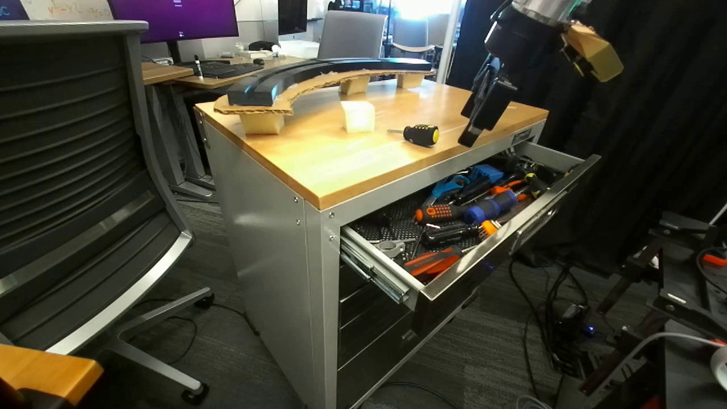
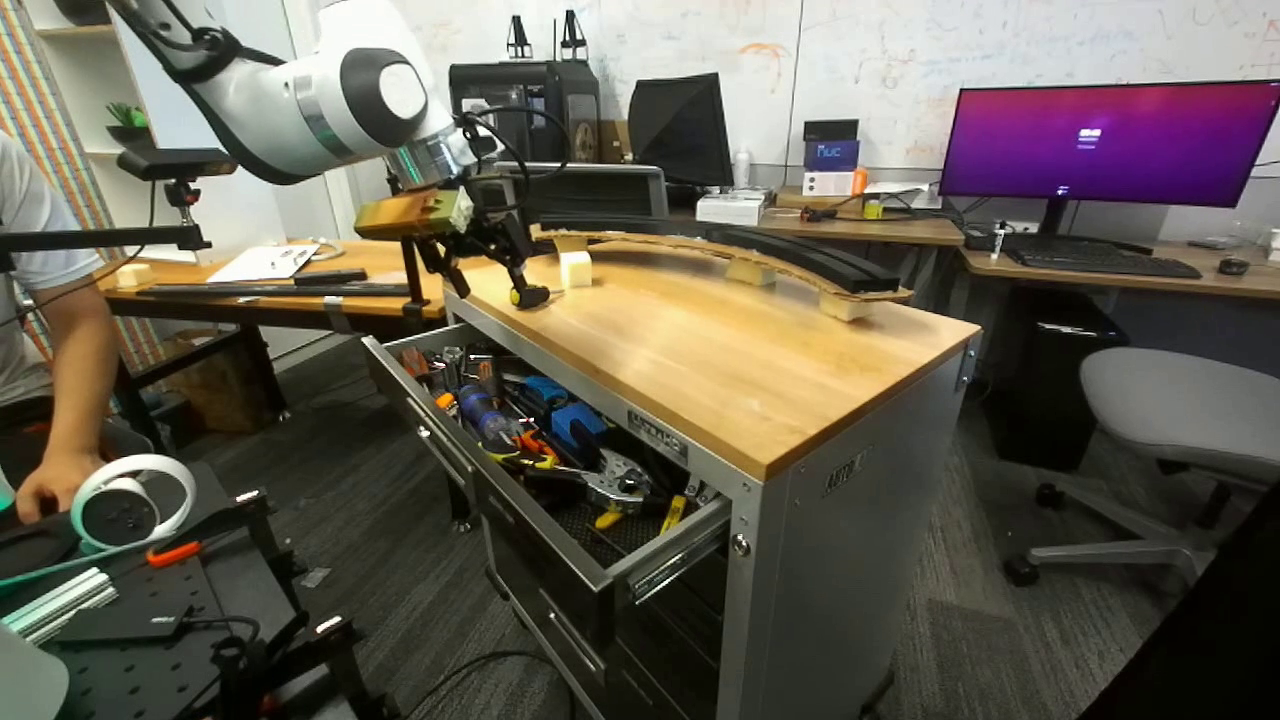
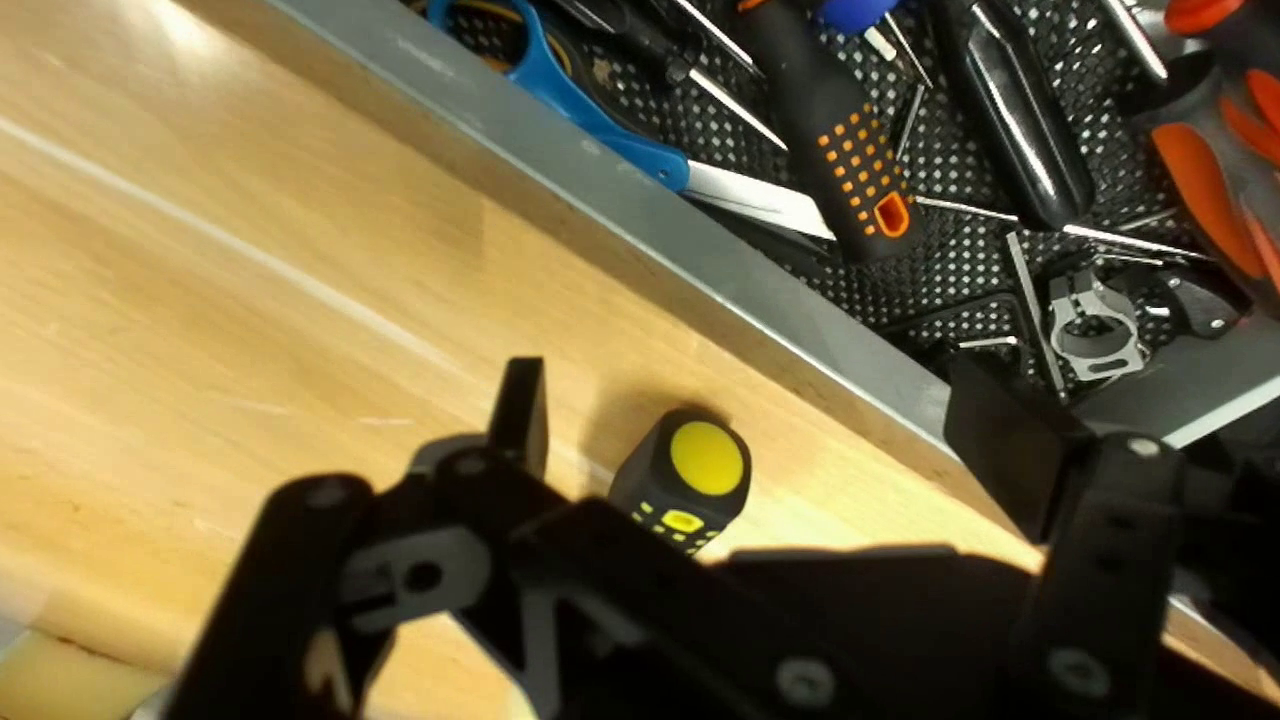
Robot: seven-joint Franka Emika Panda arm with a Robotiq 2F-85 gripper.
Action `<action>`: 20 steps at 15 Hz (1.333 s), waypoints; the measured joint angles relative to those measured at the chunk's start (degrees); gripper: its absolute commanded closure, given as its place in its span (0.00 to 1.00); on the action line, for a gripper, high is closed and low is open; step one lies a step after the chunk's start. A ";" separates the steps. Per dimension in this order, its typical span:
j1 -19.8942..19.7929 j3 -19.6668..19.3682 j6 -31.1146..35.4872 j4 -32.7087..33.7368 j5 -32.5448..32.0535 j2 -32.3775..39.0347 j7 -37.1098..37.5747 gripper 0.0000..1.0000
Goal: Pick up the screwdriver from the countertop and place it in the open drawer then close the drawer
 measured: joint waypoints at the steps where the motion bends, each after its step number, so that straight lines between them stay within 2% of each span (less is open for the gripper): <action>1: 0.38 0.00 0.00 1.05 -0.94 1.05 0.64 0.00; 8: 1.20 -0.27 -0.24 4.16 -3.36 3.99 3.05 0.00; 9: 1.22 -0.97 -0.80 4.14 -5.39 3.99 4.39 0.00; 13: 1.31 -5.66 -2.65 5.95 -20.47 4.35 15.27 0.00; 14: 1.31 -6.13 -3.29 6.64 -21.83 4.78 16.22 0.00; 16: 1.23 -5.69 -2.42 7.26 -19.28 6.09 15.70 0.00; 18: 0.42 -2.91 0.15 7.10 -10.58 7.56 10.92 0.00; 20: -2.01 2.02 1.98 6.98 -0.57 9.05 4.68 0.00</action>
